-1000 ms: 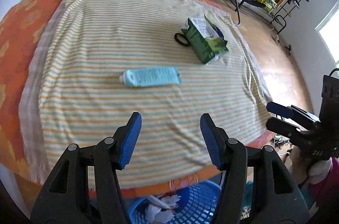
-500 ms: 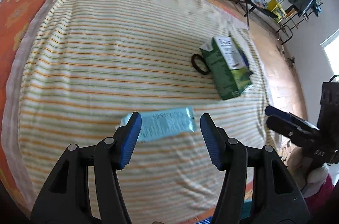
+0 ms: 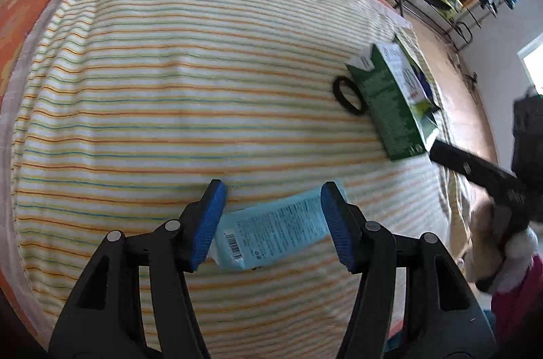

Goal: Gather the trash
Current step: 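Grasp the blue tube with the left tool while the right tool grasps the milk carton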

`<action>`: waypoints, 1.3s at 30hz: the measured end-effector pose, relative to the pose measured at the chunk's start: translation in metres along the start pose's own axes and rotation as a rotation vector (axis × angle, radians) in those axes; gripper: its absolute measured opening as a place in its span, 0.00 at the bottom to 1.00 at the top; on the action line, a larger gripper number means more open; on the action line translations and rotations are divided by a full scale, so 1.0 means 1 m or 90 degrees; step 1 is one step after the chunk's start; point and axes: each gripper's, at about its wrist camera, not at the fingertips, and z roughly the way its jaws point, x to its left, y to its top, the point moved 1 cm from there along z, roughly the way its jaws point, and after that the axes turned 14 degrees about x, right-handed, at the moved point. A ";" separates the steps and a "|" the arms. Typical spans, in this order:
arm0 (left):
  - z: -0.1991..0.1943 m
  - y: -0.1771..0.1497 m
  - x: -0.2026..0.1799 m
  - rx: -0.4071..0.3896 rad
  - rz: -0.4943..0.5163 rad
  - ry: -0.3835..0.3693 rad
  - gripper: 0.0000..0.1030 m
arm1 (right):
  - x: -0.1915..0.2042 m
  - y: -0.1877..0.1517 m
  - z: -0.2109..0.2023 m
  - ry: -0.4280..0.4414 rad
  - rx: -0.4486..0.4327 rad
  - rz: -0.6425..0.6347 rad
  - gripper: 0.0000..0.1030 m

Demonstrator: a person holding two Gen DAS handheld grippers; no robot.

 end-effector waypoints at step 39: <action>0.012 -0.035 -0.048 -0.008 0.159 0.150 0.37 | 0.055 0.053 0.051 -0.168 0.004 -0.052 0.63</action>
